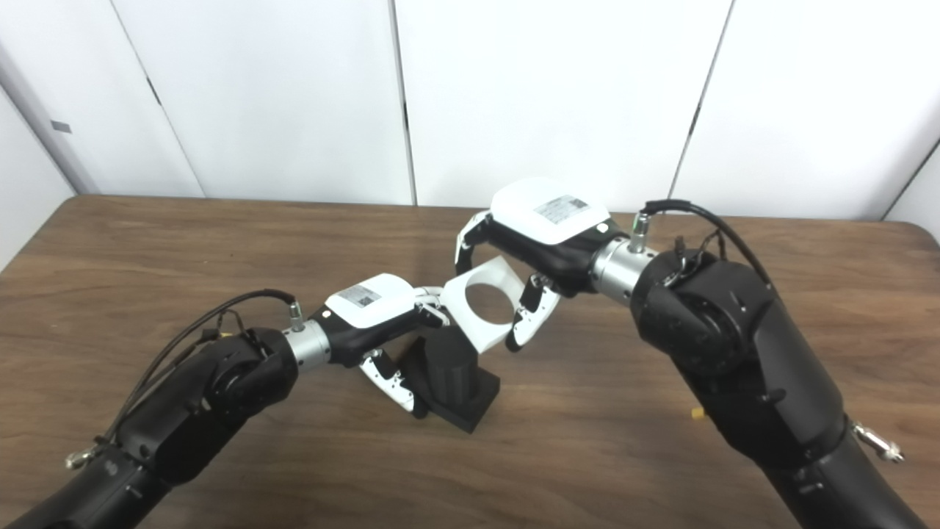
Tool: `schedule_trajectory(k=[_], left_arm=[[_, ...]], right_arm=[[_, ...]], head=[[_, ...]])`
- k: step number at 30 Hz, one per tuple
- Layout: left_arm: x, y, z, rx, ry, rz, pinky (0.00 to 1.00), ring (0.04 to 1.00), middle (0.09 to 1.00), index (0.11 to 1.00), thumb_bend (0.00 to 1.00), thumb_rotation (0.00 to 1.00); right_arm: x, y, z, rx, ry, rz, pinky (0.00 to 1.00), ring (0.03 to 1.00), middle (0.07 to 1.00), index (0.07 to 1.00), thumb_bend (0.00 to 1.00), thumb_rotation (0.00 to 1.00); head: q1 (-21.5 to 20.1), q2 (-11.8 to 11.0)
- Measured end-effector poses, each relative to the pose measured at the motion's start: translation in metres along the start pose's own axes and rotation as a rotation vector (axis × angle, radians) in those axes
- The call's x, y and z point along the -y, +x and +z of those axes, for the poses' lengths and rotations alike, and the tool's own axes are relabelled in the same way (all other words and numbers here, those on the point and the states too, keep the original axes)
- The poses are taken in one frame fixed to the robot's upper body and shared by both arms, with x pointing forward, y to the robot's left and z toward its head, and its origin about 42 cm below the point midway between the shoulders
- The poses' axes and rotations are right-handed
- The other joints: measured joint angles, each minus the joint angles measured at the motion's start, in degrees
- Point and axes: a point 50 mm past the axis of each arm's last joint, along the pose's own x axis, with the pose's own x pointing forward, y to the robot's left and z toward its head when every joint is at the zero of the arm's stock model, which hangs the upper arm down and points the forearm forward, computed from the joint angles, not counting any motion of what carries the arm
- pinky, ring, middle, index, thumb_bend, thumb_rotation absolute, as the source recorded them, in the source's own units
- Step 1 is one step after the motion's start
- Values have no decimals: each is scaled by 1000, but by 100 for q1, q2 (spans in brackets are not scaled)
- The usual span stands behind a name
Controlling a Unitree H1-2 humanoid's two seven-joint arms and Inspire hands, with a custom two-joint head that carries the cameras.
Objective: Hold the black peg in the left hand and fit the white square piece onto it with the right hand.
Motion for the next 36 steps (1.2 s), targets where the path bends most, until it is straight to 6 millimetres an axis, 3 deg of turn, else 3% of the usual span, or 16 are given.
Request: schedule_trajectory(k=[17, 36], left_arm=[[-1, 1, 2, -4, 1, 2, 804, 937, 893, 488, 524, 73], [-1, 2, 2, -5, 3, 1, 804, 936, 895, 489, 523, 75]], right_arm=[[-27, 11, 26, 75, -18, 68, 749, 798, 755, 479, 524, 134], [-36, 16, 19, 78, -19, 55, 769, 800, 757, 479, 524, 132]], head=[[18, 44], [35, 79]])
